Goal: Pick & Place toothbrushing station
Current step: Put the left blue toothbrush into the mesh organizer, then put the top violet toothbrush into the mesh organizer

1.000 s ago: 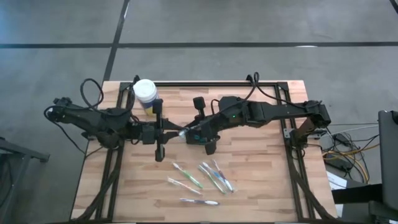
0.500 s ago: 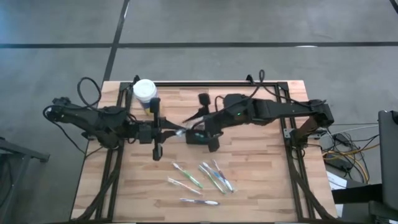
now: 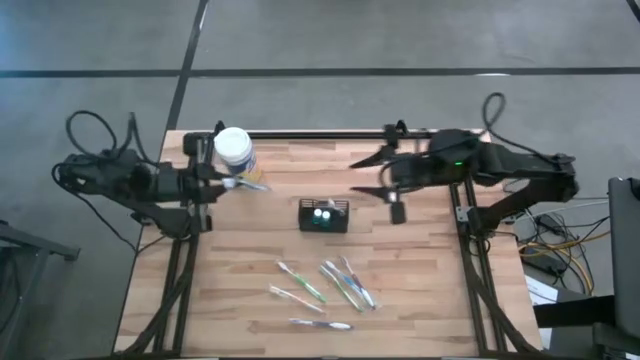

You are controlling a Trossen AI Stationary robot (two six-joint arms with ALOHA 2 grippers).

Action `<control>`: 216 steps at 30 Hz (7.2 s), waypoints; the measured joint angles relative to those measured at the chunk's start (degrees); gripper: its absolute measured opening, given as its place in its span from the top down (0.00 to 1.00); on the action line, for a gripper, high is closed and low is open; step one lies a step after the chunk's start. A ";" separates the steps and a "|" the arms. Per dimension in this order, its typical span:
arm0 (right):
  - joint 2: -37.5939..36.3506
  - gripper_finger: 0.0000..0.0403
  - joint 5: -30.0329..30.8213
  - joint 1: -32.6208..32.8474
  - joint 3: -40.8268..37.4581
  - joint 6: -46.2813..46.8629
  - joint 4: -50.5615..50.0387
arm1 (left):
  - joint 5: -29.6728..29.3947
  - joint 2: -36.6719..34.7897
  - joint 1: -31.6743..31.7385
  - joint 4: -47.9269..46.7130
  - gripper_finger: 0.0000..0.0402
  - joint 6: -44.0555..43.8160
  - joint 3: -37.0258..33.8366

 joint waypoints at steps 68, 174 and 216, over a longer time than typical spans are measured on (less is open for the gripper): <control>-74.12 0.98 9.73 -0.05 -80.84 11.27 29.53 | 36.31 -30.74 30.52 20.84 0.96 -14.95 -54.18; -74.93 0.98 9.56 -0.05 -80.78 10.26 31.60 | 48.32 19.13 38.26 57.96 0.45 -15.03 -39.99; -61.40 0.98 10.97 0.05 -79.57 14.63 31.16 | 37.41 -35.88 36.36 20.59 0.99 -22.91 -64.97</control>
